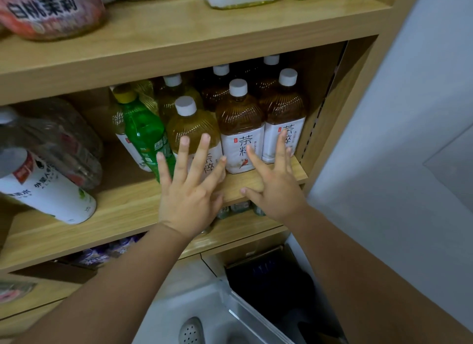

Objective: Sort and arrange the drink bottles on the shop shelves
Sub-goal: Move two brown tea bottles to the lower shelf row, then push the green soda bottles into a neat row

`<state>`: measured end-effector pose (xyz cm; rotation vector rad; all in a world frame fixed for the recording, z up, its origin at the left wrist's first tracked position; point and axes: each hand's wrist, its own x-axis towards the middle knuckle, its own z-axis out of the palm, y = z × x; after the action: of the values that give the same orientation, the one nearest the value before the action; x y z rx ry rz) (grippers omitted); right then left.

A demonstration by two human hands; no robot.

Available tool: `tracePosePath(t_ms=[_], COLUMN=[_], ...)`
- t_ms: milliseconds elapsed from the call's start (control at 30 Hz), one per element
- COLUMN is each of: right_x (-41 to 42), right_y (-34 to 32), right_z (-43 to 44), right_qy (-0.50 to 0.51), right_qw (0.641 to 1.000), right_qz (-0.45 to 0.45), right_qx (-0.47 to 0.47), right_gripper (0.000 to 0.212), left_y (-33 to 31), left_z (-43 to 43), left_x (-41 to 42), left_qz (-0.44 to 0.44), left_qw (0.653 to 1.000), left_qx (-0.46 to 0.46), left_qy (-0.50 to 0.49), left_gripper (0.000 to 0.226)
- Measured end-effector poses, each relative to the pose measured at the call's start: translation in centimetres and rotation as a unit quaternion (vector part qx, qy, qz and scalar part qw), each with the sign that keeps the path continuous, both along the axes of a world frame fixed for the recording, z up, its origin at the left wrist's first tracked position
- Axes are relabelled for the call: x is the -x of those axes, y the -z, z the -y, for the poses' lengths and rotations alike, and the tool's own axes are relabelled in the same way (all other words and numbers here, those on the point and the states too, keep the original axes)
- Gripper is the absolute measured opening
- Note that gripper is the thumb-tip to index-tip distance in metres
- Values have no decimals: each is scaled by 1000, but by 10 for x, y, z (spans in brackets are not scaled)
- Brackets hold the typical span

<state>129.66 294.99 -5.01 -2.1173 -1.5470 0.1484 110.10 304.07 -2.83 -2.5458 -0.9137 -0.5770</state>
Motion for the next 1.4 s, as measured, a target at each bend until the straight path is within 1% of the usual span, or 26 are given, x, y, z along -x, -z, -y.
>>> tracePosePath(t_ms=[133, 200, 267, 333, 367, 433, 500, 567, 633, 700, 800, 867, 1033, 1167, 1267, 1333, 1400], right_x=[-3, 0, 13, 31, 41, 62, 80, 91, 95, 96, 94, 93, 92, 91, 91, 90, 88], right_y=[-5, -10, -19, -31, -38, -53, -70, -86, -94, -93, -83, -78, -77, -78, -81, -86, -93], right_z=[3, 7, 8, 6, 3, -6, -18, -32, -45, -54, -59, -61, -60, -57, -55, -50, -42], right_qy=[-7, -1, 26, 41, 34, 5, -15, -2, 16, 21, 46, 64, 73, 71, 63, 46, 18], right_qw=[1000, 1000, 998, 993, 990, 983, 979, 981, 986, 989, 986, 983, 979, 980, 984, 989, 994], right_qz=[-12, -11, -11, -12, -14, -22, -28, -17, -10, -1, 36, 60, 98, 102, 88, 82, 84], right_qx=[15, -9, -57, -112, -138, -182, -202, -193, -164, -148, -158, -159, -165, -154, -138, -115, -73], right_gripper=[95, 89, 77, 68, 64, 59, 57, 60, 65, 68, 54, 49, 48, 51, 51, 53, 60], left_y=[2, -2, -10, -15, -18, -24, -35, -52, -62, -65, -61, -58, -52, -52, -50, -52, -57], left_z=[7, 8, 9, 11, 11, 7, 1, -9, -24, -39, -52, -55, -61, -57, -47, -34, -17], left_x=[14, 18, 23, 34, 42, 59, 72, 77, 75, 71, 62, 54, 40, 42, 54, 68, 85], left_qz=[-18, -34, -28, 4, 31, 117, 227, 307, 337, 360, 390, 386, 400, 399, 384, 380, 378], left_qw=[999, 997, 997, 997, 996, 986, 955, 903, 859, 836, 812, 808, 799, 801, 807, 808, 809], left_qx=[39, 58, 69, 77, 85, 117, 181, 271, 341, 381, 414, 424, 428, 430, 432, 435, 444], left_qy=[-24, -24, -13, 6, 9, -13, -65, -133, -177, -161, -134, -138, -139, -119, -119, -113, -78], left_gripper=[90, 89, 83, 74, 70, 64, 60, 57, 52, 52, 56, 60, 68, 61, 57, 52, 48])
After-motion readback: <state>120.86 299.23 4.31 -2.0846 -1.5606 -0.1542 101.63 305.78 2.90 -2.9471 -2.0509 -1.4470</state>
